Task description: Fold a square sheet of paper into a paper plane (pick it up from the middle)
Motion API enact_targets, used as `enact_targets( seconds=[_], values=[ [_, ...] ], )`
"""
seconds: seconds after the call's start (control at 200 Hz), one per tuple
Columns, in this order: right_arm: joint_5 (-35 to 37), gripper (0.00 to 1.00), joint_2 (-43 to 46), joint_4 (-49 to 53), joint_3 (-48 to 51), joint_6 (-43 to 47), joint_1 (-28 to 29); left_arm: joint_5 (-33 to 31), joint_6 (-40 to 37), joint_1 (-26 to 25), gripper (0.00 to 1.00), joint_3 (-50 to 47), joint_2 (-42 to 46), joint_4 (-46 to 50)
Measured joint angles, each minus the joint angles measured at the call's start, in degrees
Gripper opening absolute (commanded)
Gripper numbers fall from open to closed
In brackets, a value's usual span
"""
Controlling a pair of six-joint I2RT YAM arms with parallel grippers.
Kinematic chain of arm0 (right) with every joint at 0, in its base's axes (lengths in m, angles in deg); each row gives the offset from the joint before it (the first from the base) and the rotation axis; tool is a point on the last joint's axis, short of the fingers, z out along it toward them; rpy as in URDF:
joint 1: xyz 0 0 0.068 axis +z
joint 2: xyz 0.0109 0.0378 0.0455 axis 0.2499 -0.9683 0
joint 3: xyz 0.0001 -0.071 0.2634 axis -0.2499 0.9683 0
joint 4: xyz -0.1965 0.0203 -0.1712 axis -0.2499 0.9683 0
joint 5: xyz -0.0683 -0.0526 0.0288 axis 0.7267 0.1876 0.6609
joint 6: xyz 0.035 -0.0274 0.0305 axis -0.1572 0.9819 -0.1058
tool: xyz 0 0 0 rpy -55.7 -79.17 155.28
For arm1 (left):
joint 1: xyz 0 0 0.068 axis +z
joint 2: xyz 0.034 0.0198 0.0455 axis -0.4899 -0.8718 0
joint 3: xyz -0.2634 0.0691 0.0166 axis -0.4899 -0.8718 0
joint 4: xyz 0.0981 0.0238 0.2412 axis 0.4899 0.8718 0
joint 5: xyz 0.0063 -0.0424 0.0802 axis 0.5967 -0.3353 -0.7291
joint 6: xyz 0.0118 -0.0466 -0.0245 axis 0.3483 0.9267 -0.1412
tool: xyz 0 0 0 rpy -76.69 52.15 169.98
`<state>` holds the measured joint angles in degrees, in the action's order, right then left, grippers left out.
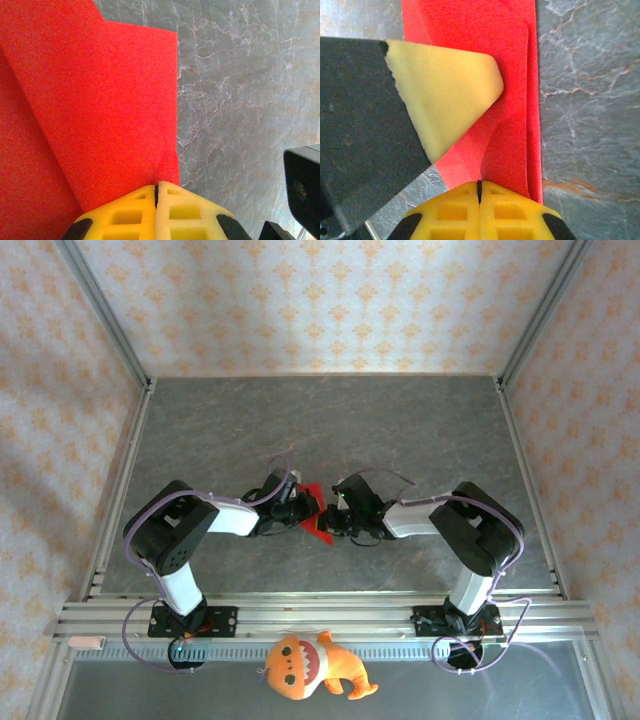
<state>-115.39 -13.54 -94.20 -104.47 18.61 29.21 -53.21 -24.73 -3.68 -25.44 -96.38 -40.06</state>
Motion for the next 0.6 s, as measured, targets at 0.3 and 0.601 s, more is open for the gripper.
enact_targets(
  seconds=[0.3, 0.601],
  values=[
    [-1.9, 0.0, 3.5, -5.2, 6.4, 0.7, -0.3, -0.1, -3.6, 0.2, 0.01, 2.0, 1.0, 4.3],
    [-3.0, 0.0, 3.9, -4.9, 6.8, 0.8, -0.6, 0.1, -4.0, 0.2, 0.0, 1.6, 0.0, 3.3]
  ],
)
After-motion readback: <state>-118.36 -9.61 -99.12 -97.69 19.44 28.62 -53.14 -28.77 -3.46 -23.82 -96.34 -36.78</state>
